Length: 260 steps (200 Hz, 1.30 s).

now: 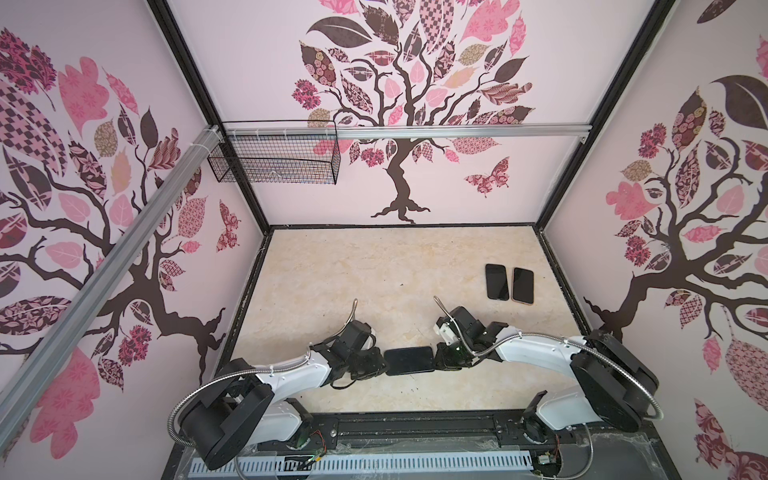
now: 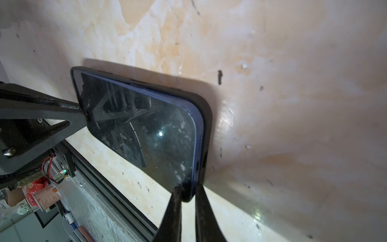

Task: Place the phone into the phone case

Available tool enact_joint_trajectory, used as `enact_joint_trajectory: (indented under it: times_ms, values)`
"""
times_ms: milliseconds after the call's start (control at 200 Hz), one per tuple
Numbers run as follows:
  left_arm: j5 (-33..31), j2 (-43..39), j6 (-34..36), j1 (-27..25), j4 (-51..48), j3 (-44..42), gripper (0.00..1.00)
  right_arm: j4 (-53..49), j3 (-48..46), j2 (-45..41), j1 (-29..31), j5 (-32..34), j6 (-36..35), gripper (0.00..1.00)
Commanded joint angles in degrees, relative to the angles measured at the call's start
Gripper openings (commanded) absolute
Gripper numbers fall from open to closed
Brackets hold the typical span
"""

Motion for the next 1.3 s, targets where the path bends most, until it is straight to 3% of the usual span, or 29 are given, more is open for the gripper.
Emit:
enact_joint_trajectory:
  times_ms: [0, 1295]
  values:
    - [1.7, 3.7, -0.1, -1.7, 4.1, 0.2, 0.18, 8.2, -2.0, 8.8, 5.5, 2.7, -1.0, 0.12]
    - [2.0, 3.5, -0.6, -1.8, 5.1, -0.8, 0.17, 13.5, -2.9, 17.4, 10.0, 5.5, 1.6, 0.10]
